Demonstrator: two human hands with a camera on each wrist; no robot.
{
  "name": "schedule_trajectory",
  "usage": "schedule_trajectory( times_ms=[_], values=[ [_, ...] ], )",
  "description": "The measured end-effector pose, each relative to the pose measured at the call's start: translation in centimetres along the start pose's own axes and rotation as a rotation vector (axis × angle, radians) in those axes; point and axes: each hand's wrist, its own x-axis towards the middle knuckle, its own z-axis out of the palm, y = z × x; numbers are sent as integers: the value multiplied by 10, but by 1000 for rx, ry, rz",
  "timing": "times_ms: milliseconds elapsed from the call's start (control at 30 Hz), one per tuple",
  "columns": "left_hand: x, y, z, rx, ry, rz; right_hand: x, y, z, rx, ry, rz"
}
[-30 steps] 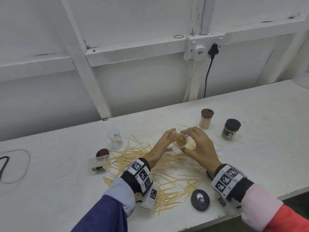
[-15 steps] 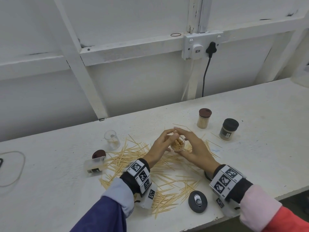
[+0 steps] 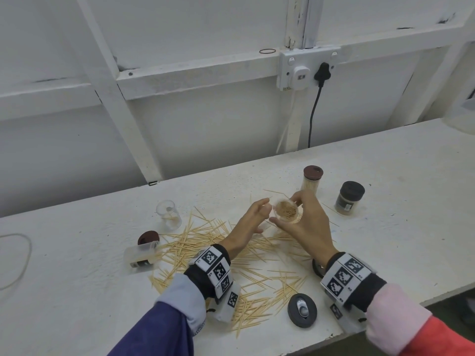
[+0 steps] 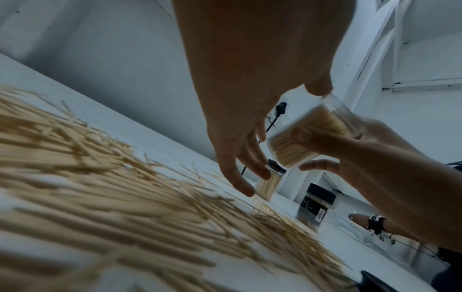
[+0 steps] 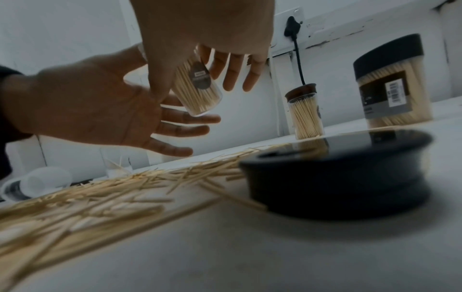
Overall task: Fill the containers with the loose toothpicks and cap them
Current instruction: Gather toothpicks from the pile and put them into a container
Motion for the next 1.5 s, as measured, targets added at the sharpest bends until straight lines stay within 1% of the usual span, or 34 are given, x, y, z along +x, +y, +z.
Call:
schedule_trajectory(
  times_ms=[100,267,333,400,467,500,567,600,667,767,833,900,967,1033,1100,1200,1367,1500],
  values=[
    [0,3,0,-17,-14,-17,-2,-1,2,-46,-76,-36],
    [-2,9,1,-67,-23,-9,-4,-8,7,-61,-116,-64],
    [-2,7,0,-61,0,-10,-5,-10,8,-49,-133,-64],
    [0,5,-1,-48,20,-1,-6,-10,7,27,-202,-78],
    [1,3,-5,-64,31,5,-6,-9,6,74,-305,-131],
    [0,3,-5,-67,26,3,-6,-9,7,68,-317,-170],
    [1,1,-8,-55,2,-2,-6,-6,8,23,-238,-230],
    [2,0,-10,-22,-4,0,-5,-5,8,5,-187,-234],
    [5,-2,-19,68,11,5,-4,-3,7,-4,-143,-198],
    [8,-5,-38,265,59,30,-4,0,5,-40,-162,-165],
    [6,-6,-49,485,46,60,-4,0,6,-48,-169,-147],
    [4,-7,-55,738,-33,61,-4,-2,7,-40,-161,-136],
    [4,-13,-56,977,-170,35,-5,-4,9,-19,-152,-133],
    [4,-20,-52,1138,-300,9,-6,-5,10,-11,-153,-135],
    [4,-25,-50,1220,-375,3,-6,-5,10,-13,-165,-135],
    [4,-24,-49,1291,-423,46,-7,-5,9,-8,-170,-122],
    [3,-17,-49,1342,-385,158,-7,-6,10,4,-182,-117],
    [0,-19,-45,1310,-370,171,-7,-7,9,15,-189,-116]
  ],
)
